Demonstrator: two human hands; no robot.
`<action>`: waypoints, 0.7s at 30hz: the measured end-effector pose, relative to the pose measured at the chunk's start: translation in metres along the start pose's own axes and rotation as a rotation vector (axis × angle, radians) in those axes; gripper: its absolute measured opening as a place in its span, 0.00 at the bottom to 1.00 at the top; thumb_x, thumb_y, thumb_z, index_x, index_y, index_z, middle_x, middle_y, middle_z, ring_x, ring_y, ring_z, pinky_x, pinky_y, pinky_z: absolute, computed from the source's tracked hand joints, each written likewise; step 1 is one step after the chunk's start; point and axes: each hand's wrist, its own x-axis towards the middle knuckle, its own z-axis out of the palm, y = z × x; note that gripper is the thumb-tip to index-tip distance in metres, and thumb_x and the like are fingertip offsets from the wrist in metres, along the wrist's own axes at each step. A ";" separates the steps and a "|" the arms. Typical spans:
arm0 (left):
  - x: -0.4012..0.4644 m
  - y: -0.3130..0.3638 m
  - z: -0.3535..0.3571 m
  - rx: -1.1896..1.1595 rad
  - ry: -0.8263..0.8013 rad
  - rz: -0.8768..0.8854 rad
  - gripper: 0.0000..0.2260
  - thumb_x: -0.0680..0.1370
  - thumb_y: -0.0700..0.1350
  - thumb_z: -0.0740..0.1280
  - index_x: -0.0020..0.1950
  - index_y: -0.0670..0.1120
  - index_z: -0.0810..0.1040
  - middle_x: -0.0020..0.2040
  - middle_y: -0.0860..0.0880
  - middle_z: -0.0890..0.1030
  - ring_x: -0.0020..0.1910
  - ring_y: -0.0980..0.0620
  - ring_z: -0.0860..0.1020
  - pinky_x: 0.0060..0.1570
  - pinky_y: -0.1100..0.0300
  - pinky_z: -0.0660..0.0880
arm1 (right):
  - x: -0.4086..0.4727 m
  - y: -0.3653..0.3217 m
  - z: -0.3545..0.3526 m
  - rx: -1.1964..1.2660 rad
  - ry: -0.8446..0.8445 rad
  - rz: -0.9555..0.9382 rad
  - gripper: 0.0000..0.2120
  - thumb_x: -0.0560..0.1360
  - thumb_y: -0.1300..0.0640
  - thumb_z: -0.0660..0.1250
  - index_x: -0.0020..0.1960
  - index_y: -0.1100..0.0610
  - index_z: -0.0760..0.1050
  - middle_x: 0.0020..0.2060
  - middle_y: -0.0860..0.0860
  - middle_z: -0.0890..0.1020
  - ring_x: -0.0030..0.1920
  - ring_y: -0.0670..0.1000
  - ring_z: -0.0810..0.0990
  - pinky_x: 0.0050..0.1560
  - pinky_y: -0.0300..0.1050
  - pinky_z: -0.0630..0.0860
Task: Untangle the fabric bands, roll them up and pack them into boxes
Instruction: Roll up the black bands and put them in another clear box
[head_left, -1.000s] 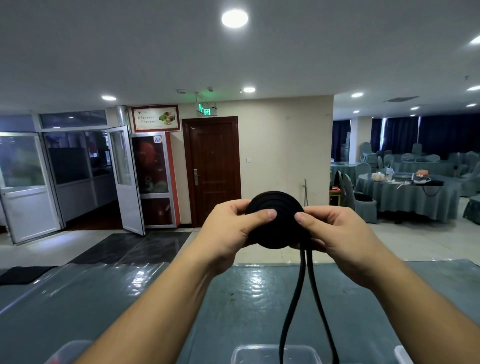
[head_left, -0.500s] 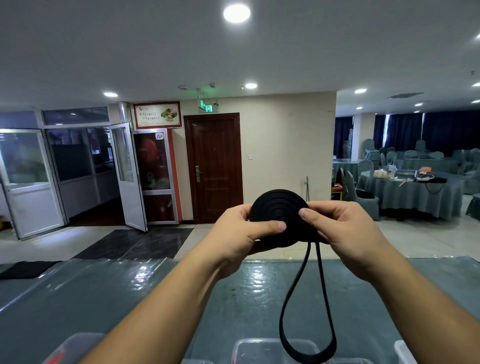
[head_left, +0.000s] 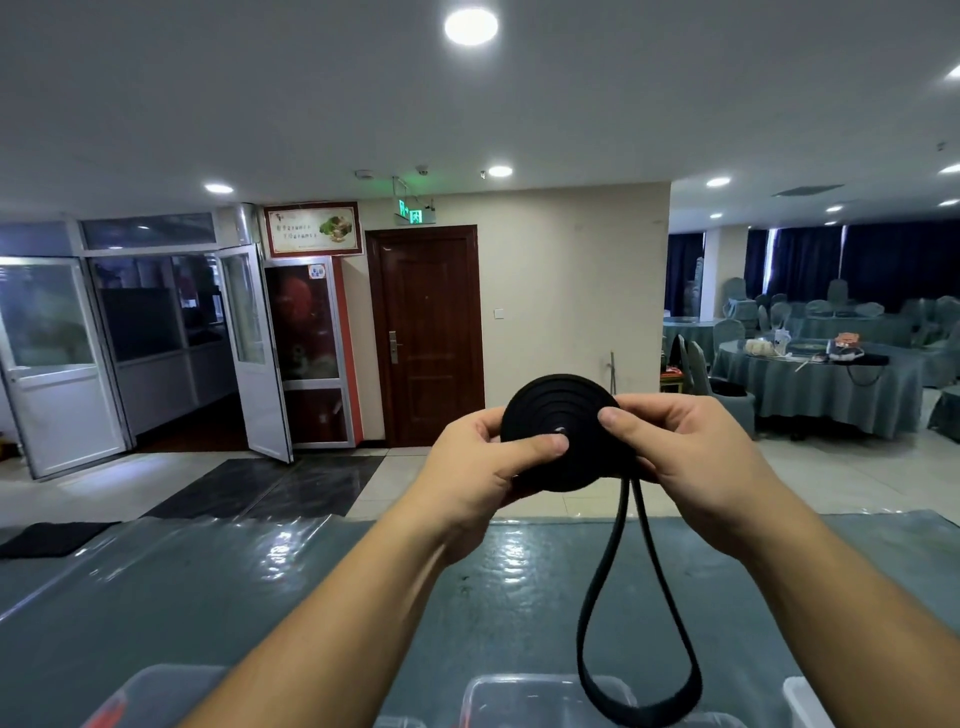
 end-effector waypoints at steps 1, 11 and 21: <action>-0.001 0.003 -0.002 0.052 -0.031 -0.007 0.14 0.75 0.31 0.74 0.60 0.39 0.83 0.54 0.39 0.87 0.51 0.43 0.86 0.48 0.55 0.84 | 0.000 -0.001 -0.002 -0.048 -0.018 0.001 0.09 0.81 0.65 0.66 0.55 0.63 0.85 0.46 0.58 0.89 0.46 0.54 0.89 0.44 0.39 0.83; 0.000 0.009 -0.005 -0.014 -0.043 0.033 0.14 0.75 0.30 0.73 0.59 0.38 0.82 0.52 0.40 0.87 0.51 0.44 0.86 0.51 0.53 0.83 | -0.001 0.003 0.000 0.032 0.063 -0.037 0.09 0.80 0.61 0.67 0.50 0.60 0.86 0.45 0.58 0.88 0.45 0.54 0.88 0.44 0.44 0.84; -0.001 0.009 -0.001 -0.025 0.046 0.054 0.15 0.74 0.34 0.76 0.60 0.39 0.83 0.54 0.39 0.87 0.52 0.43 0.86 0.48 0.54 0.83 | -0.001 0.004 0.002 0.027 -0.008 0.008 0.10 0.81 0.61 0.66 0.52 0.62 0.86 0.45 0.58 0.88 0.45 0.53 0.88 0.45 0.42 0.84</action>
